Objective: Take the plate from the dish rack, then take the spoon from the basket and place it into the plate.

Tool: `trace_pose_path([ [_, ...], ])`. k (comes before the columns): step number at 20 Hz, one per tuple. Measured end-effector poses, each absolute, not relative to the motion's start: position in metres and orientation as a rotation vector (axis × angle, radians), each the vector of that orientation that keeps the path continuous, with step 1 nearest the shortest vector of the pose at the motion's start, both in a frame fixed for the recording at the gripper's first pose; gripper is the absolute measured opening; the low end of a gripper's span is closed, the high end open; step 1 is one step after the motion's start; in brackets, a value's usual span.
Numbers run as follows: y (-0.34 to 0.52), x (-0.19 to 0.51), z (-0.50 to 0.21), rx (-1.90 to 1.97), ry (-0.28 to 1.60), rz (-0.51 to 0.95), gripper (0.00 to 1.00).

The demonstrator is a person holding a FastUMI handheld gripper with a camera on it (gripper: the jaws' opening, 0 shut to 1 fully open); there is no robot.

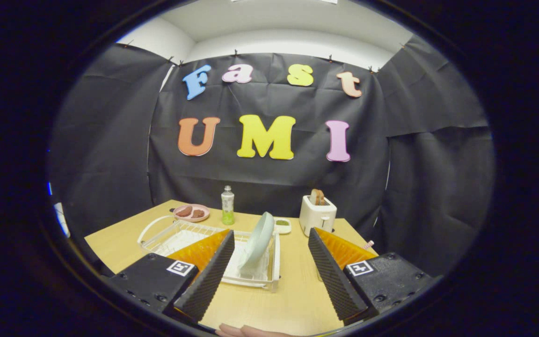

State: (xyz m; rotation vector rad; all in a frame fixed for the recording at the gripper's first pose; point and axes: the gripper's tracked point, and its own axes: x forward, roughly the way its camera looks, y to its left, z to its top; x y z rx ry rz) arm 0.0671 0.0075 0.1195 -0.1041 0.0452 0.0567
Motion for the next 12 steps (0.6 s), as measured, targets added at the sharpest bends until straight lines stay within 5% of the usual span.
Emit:
trace_pose_path([
  [12, 0.035, 0.207, 0.123, -0.211, 0.493, -0.028, 1.0],
])
